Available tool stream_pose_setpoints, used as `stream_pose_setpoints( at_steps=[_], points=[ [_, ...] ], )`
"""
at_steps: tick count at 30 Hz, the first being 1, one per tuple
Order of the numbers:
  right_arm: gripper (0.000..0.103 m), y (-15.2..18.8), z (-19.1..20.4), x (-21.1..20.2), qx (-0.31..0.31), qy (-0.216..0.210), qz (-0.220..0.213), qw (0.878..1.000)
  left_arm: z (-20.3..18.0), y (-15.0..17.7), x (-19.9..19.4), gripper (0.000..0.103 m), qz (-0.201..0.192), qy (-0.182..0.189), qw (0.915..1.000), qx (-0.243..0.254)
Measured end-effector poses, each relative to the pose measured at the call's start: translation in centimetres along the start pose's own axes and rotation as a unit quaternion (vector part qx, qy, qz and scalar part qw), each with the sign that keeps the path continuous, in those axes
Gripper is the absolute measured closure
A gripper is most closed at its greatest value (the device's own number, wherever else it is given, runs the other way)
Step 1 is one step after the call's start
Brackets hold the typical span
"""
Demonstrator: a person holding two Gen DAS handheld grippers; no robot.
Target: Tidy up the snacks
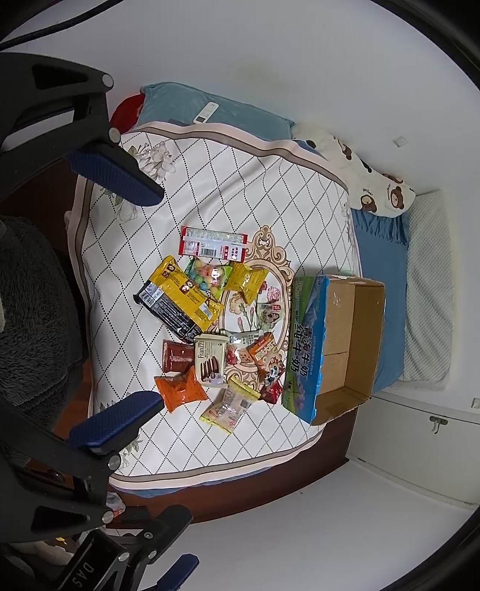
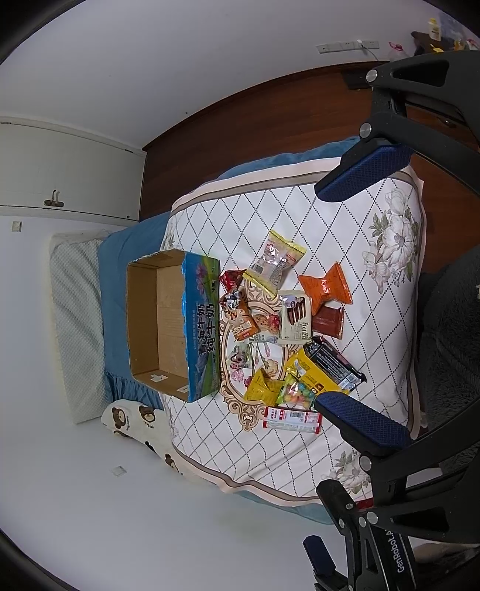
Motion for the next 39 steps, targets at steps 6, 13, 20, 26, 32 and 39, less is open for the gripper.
stream_pose_setpoints(
  at_steps=[6,13,20,26,32,39],
  points=[
    [0.0,0.0,0.1,0.0,-0.001,0.001,0.0,1.0,0.0,0.2,0.1,0.0,0.0,0.001,1.0,-0.001],
    [0.0,0.0,0.0,0.0,0.0,0.001,0.0,1.0,0.0,0.3,0.0,0.0,-0.001,0.0,1.0,-0.001],
    [0.0,-0.1,0.0,0.1,0.001,0.0,0.0,1.0,0.0,0.3,0.1,0.0,-0.001,0.0,1.0,0.0],
    [0.0,0.0,0.0,0.1,0.0,0.0,0.0,1.0,0.0,0.3,0.1,0.0,0.0,0.0,1.0,-0.001],
    [0.0,-0.2,-0.1,0.7,0.004,-0.004,0.004,1.0,-0.2,-0.2,0.5,0.0,0.0,0.0,1.0,0.001],
    [0.0,0.4,-2.1,6.8,0.022,-0.011,0.046,0.999,-1.3,-1.5,5.9,0.0,-0.016,-0.039,0.9966,0.07]
  ],
)
Point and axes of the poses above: each gripper's, at about its wrist camera, not at the fingertips, and x roughly the way its jaws point, z to its left, y to its underside, the point moved 6 cm from there along x, roughly the way its jaws point, and after that the axes turned 8 degrees about -y, right-handed, at the moved point
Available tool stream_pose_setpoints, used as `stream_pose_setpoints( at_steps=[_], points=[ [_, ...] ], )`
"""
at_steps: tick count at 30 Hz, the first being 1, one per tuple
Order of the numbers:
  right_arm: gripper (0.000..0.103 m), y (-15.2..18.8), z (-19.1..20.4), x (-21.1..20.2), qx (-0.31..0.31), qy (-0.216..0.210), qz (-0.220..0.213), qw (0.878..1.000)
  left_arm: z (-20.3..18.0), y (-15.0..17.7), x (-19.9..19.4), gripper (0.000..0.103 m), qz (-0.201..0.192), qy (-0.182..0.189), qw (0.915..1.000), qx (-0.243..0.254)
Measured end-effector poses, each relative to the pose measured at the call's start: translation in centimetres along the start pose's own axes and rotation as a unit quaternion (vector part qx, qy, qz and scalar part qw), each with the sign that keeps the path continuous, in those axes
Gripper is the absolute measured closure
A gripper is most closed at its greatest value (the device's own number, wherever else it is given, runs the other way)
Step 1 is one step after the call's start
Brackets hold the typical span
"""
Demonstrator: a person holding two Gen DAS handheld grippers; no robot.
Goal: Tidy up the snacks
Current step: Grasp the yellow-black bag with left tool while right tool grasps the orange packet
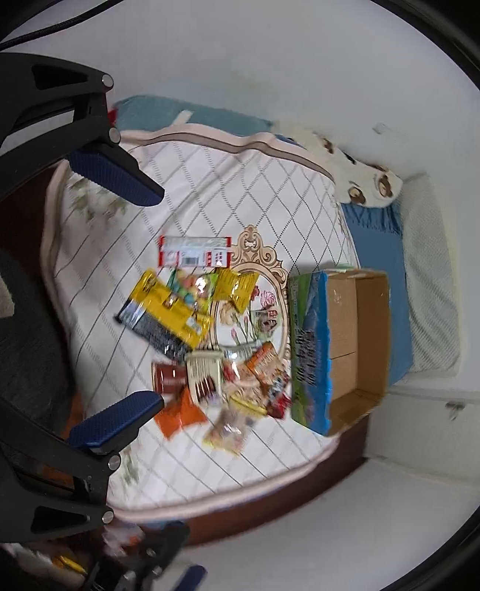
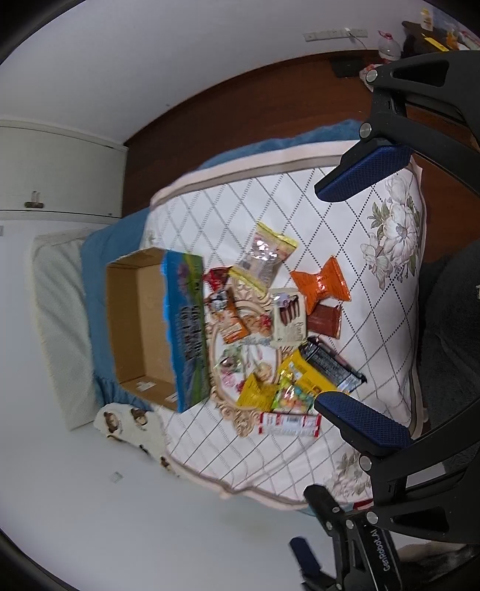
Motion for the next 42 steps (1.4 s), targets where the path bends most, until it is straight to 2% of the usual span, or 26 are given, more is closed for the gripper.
stream_pose_setpoints(
  at_steps=[4,7,9,12,15,20,22,25,28,31,32,34,36,37,42],
  points=[
    [0.0,0.5,-1.9,5.6,0.005,0.007,0.04,0.999,-1.4,0.1,5.3,0.0,0.015,-0.022,0.9974,0.068],
    [0.0,1.4,-3.2,9.9,0.019,0.002,0.075,0.997,-3.1,1.2,10.6,0.0,0.055,-0.022,0.9903,0.125],
    [0.0,1.9,-4.0,12.7,0.029,-0.001,0.099,0.995,-4.4,2.3,13.9,0.0,0.084,-0.013,0.9835,0.16],
    [0.0,2.9,-4.9,16.6,0.038,0.002,0.13,0.991,-6.1,3.2,17.4,0.0,0.104,-0.009,0.9751,0.196],
    [0.0,3.9,-5.5,19.5,0.04,0.005,0.156,0.987,-7.9,4.3,21.5,0.0,0.133,0.003,0.9628,0.235],
    [0.0,4.8,-6.3,23.3,0.038,0.01,0.191,0.981,-10.2,5.9,26.7,0.0,0.171,0.011,0.9461,0.275],
    [0.0,5.0,-6.4,24.4,0.038,0.006,0.202,0.979,-10.9,6.4,28.0,0.004,0.178,0.021,0.9433,0.279],
    [0.0,5.3,-6.3,26.0,0.033,0.005,0.213,0.976,-11.3,6.6,28.4,0.013,0.172,0.037,0.9511,0.254],
    [0.002,5.6,-6.0,27.3,0.028,0.0,0.22,0.975,-10.5,6.7,27.8,0.013,0.171,0.032,0.964,0.201],
    [0.014,5.8,-5.8,28.7,0.036,-0.012,0.229,0.973,-8.3,7.1,27.4,0.013,0.198,0.027,0.9758,0.09],
    [0.019,5.9,-5.7,29.1,0.039,-0.017,0.23,0.972,-7.5,7.2,27.3,0.013,0.208,0.029,0.9765,0.051],
    [0.024,6.0,-5.7,30.0,0.044,-0.021,0.232,0.971,-6.2,7.8,27.3,0.013,0.23,0.041,0.9722,-0.014],
    [0.034,6.2,-5.9,31.0,0.05,-0.022,0.233,0.971,-5.7,8.2,27.6,0.012,0.241,0.049,0.9683,-0.044],
    [0.041,6.5,-6.1,31.5,0.054,-0.025,0.234,0.97,-5.6,8.5,27.7,0.012,0.243,0.054,0.9675,-0.048],
    [0.05,7.7,-6.1,31.5,0.075,-0.049,0.252,0.964,-6.1,9.8,29.2,0.012,0.258,0.079,0.9629,-0.007]
  ],
)
Point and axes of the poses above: each gripper's, at about its wrist camera, not at the fingertips, and x roughly the way its jaws point, z to its left, y to its underside, the point moved 6 cm from there along x, roughly the way its jaws point, and after that the axes turned 8 degrees about -y, right-handed, at the moved point
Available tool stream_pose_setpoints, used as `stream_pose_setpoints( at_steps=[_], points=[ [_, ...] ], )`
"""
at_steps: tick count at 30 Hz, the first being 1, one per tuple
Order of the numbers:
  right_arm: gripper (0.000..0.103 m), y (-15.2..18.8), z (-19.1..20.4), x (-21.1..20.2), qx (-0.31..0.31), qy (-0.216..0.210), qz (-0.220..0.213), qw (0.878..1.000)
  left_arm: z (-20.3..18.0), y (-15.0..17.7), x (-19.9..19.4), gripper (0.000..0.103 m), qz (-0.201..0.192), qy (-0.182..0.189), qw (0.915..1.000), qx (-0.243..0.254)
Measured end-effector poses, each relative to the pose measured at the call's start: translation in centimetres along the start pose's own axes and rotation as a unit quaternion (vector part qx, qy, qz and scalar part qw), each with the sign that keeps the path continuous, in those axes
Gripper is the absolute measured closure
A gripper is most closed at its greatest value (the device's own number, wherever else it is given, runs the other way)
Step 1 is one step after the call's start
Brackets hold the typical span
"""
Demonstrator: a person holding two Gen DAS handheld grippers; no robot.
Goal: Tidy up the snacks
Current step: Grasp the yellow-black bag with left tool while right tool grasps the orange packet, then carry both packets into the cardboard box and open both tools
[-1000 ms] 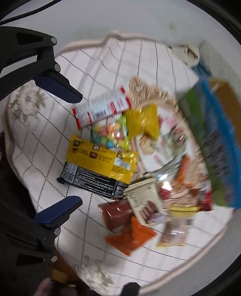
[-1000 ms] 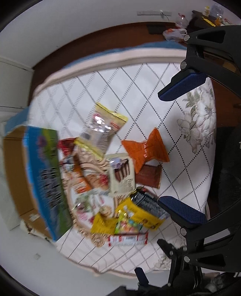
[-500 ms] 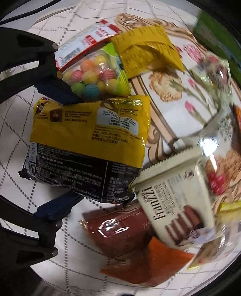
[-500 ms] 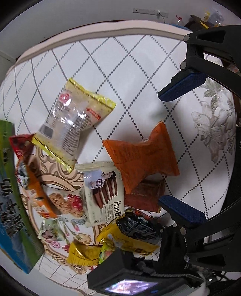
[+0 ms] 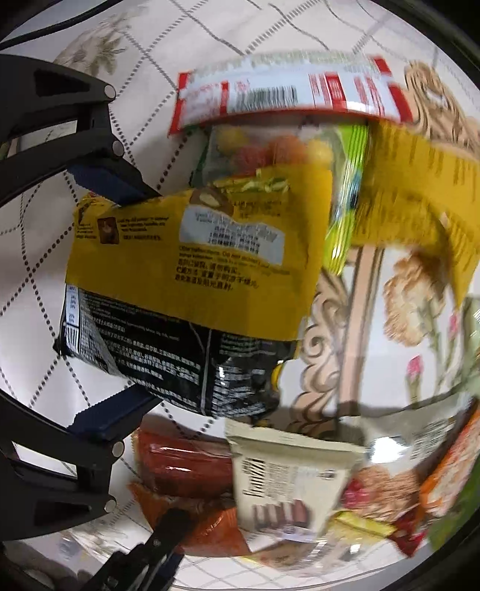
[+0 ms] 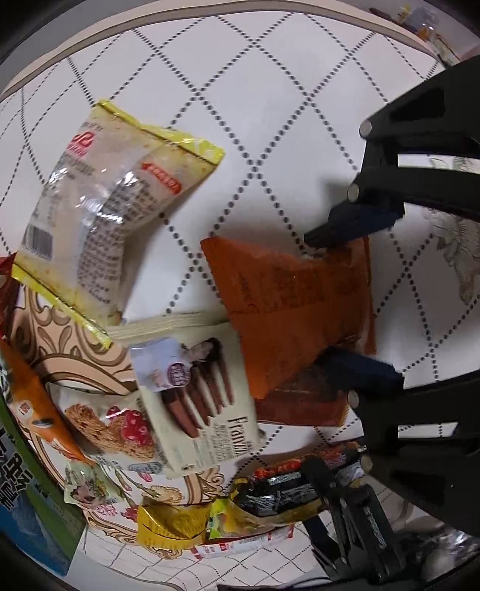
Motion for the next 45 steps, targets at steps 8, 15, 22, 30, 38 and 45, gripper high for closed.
stream_pose_setpoints(
  at_steps=[8,15,22,30,38,45],
  points=[
    [0.05,2.5,0.0,0.6,0.019,-0.006,0.022,1.0,0.6,2.2,4.1,0.012,0.019,-0.001,0.9996,0.019],
    [0.048,2.1,-0.4,0.9,0.036,-0.005,0.021,0.999,1.2,3.6,5.5,0.012,0.01,-0.005,0.9999,0.009],
    [0.048,1.5,-0.5,2.0,0.036,0.006,0.021,0.999,0.4,6.9,2.9,0.016,-0.014,-0.016,0.9998,0.006],
    [0.057,3.0,0.8,0.8,0.023,0.016,-0.012,1.0,0.5,11.0,0.3,0.016,-0.047,-0.003,0.9989,-0.001],
    [0.058,3.7,2.9,-3.1,0.026,-0.016,-0.06,0.998,1.9,14.1,-4.6,0.016,-0.084,0.021,0.9961,0.016],
    [0.058,2.0,6.2,-11.5,0.023,-0.061,-0.137,0.988,3.9,13.5,-11.3,0.016,-0.132,0.072,0.9886,0.011]
  ],
)
Point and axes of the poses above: each gripper's, at about its wrist camera, not at the fingertips, and x roughly the way its jaws point, z to its left, y to its underside, the point moved 6 cm from there along x, roughly the way its jaws point, and after that the axes turned 8 degrees about -y, right-handed, at the moved point
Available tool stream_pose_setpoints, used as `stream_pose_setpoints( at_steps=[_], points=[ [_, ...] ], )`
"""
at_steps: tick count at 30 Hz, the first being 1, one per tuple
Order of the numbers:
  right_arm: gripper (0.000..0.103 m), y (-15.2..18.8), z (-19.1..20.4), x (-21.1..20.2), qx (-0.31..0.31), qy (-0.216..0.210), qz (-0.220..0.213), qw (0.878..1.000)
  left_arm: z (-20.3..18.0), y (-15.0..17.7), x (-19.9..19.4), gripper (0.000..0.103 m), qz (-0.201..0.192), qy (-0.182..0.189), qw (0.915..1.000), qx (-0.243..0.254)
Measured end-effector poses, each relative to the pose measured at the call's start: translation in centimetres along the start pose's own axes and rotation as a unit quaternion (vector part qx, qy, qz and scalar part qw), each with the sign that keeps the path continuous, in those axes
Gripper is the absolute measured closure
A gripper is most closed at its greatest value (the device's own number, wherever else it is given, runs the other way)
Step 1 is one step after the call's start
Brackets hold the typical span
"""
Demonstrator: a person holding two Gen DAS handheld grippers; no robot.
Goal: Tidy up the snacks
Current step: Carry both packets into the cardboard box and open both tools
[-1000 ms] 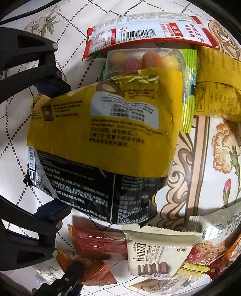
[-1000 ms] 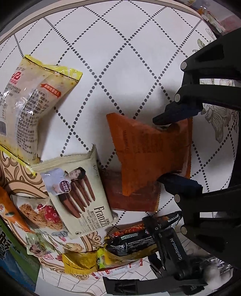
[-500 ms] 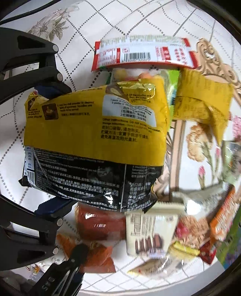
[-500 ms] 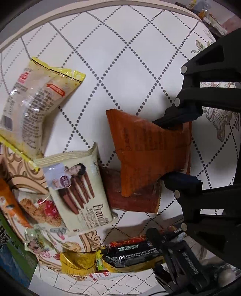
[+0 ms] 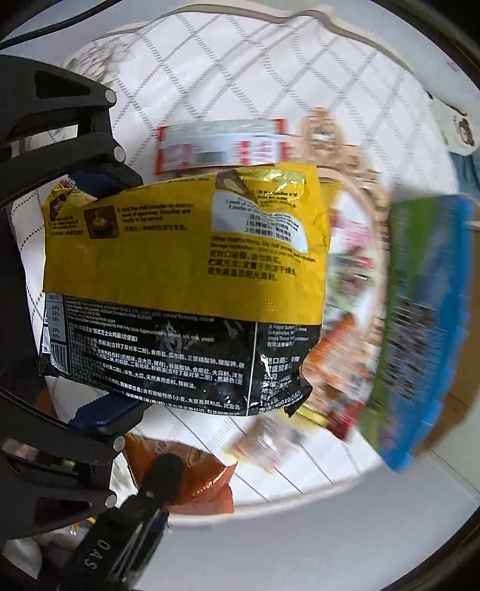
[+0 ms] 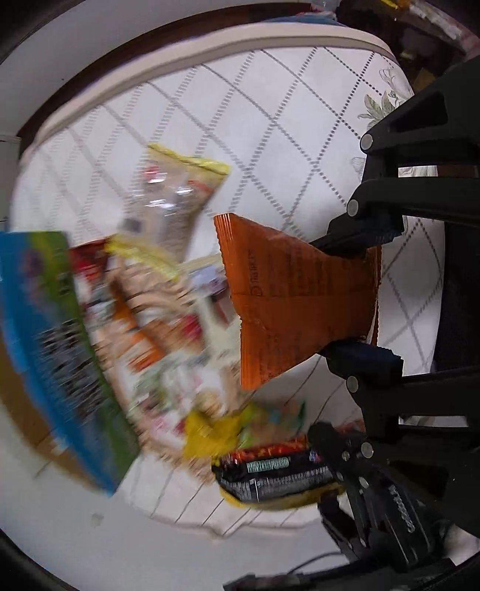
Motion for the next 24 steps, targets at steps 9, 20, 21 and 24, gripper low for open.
stream_pose_setpoints(
  at_steps=[9,20,21,24],
  points=[
    [0.058,-11.0,4.0,-7.6,-0.029,-0.041,-0.091,0.995,-2.9,-15.5,-8.9,0.016,-0.072,0.016,0.9972,-0.012],
    [0.058,-28.6,5.2,-4.2,-0.058,-0.042,-0.085,0.994,-3.9,-34.4,-7.2,0.016,-0.075,0.003,0.9956,-0.056],
    [0.058,-30.0,5.0,-3.1,-0.059,-0.037,-0.079,0.994,-4.0,-35.4,-6.4,0.016,-0.067,0.003,0.9962,-0.055],
    [0.058,-33.8,4.4,0.4,-0.062,-0.028,-0.056,0.996,-4.3,-39.1,-3.1,0.016,-0.037,0.003,0.9977,-0.057]
  ],
)
Point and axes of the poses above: each gripper's, at about its wrist camera, not at the fingertips, and x roughly the way its jaws point, z to its left, y to its underside, the point moved 6 cm from there along x, roughly the way its jaws point, and after that the axes turned 8 degrees about -y, right-handed, at the moved point
